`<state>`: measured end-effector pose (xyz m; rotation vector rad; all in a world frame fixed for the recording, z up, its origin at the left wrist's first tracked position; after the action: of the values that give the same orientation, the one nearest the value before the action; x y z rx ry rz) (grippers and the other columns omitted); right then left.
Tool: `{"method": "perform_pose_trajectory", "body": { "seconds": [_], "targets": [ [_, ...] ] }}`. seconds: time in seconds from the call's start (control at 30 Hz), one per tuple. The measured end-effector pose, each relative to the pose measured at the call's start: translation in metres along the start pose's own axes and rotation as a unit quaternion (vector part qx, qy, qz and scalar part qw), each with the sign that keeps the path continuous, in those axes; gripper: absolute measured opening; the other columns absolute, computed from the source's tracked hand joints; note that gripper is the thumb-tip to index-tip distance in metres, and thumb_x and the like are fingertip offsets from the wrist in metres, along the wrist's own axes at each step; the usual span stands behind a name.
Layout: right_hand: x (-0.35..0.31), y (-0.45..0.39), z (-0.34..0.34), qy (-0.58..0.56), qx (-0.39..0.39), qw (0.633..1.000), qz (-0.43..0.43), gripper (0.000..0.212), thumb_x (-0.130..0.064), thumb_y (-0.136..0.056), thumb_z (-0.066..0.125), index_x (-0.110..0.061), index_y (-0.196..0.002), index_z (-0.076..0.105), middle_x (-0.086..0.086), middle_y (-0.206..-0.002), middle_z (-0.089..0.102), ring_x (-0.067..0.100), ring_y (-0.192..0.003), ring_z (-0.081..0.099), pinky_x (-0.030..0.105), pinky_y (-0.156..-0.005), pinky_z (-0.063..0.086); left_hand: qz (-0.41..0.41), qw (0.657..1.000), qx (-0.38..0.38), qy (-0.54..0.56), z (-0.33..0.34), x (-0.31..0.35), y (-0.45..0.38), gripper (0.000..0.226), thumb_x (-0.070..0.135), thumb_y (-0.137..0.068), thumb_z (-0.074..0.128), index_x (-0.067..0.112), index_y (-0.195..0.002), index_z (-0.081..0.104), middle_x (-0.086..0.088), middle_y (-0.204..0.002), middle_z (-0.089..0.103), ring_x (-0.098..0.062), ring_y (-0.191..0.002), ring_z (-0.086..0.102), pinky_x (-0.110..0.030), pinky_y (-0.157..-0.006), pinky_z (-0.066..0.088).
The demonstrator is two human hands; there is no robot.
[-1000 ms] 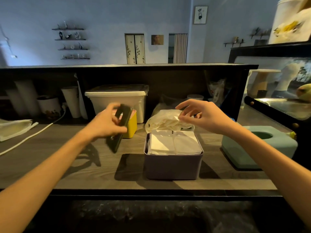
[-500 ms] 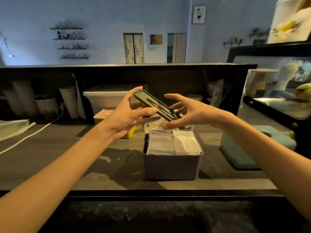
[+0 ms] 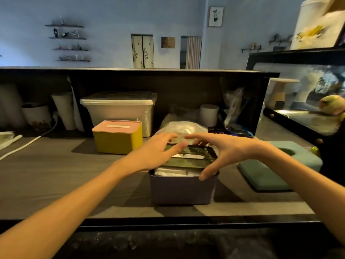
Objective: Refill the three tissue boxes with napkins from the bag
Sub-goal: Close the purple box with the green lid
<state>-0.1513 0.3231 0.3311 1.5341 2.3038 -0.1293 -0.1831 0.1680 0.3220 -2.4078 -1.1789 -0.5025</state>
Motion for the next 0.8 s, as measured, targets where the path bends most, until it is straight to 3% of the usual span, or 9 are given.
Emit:
{"method": "perform_pose_trajectory", "body": {
  "seconds": [0.13, 0.37, 0.47, 0.57, 0.8],
  "targets": [
    [-0.001, -0.002, 0.006, 0.0, 0.006, 0.999, -0.032, 0.112, -0.065, -0.062, 0.087, -0.057, -0.152, 0.022, -0.025, -0.158, 0.029, 0.004, -0.143, 0.029, 0.035, -0.12, 0.029, -0.009, 1.0, 0.007, -0.027, 0.009, -0.004, 0.0, 0.109, 0.1, -0.071, 0.013, 0.03, -0.147, 0.046, 0.007, -0.144, 0.054, -0.009, -0.129, 0.049, -0.043, -0.109, 0.045],
    [0.005, 0.0, 0.015, -0.029, 0.014, 0.998, -0.047, 0.099, -0.066, -0.072, 0.08, -0.056, -0.153, 0.024, -0.028, -0.154, 0.029, -0.004, -0.139, 0.03, 0.024, -0.112, 0.031, -0.02, 0.996, 0.014, -0.081, 0.015, -0.006, 0.012, 0.104, 0.097, -0.074, 0.008, 0.033, -0.15, 0.041, 0.01, -0.145, 0.047, -0.011, -0.135, 0.04, -0.047, -0.111, 0.04],
    [0.007, -0.003, 0.018, -0.093, 0.072, 0.993, -0.014, 0.082, -0.068, -0.083, 0.061, -0.045, -0.155, 0.029, -0.019, -0.154, 0.038, 0.0, -0.135, 0.039, 0.017, -0.102, 0.037, -0.019, 0.994, 0.021, -0.108, 0.018, -0.003, 0.017, 0.094, 0.089, -0.083, 0.01, 0.03, -0.152, 0.037, 0.008, -0.149, 0.045, -0.012, -0.138, 0.037, -0.049, -0.113, 0.037],
    [0.005, -0.006, 0.029, -0.043, 0.12, 0.992, -0.007, 0.077, -0.068, -0.09, 0.044, -0.035, -0.158, 0.031, -0.012, -0.159, 0.037, 0.002, -0.14, 0.035, 0.019, -0.109, 0.029, -0.021, 0.995, 0.025, -0.099, 0.02, -0.003, 0.017, 0.084, 0.081, -0.089, 0.015, 0.029, -0.152, 0.038, 0.01, -0.15, 0.045, -0.01, -0.139, 0.036, -0.044, -0.116, 0.034],
    [0.002, -0.002, 0.022, 0.034, 0.204, 0.978, -0.015, 0.062, -0.059, -0.1, 0.041, -0.03, -0.156, 0.038, -0.009, -0.151, 0.045, 0.009, -0.136, 0.042, 0.023, -0.111, 0.032, 0.038, 0.984, 0.112, -0.13, 0.009, 0.008, 0.019, 0.072, 0.071, -0.096, 0.022, 0.022, -0.141, 0.051, 0.012, -0.13, 0.051, -0.005, -0.124, 0.042, -0.035, -0.104, 0.044]
  ]
}}
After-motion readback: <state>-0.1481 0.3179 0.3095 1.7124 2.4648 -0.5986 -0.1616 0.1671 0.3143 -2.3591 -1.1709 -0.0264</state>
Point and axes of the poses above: each hand's wrist, its own y-axis away from the middle knuckle, its own z-axis out of the palm, x = y × z, the point moved 9 cm from there along -y, towards the middle knuckle
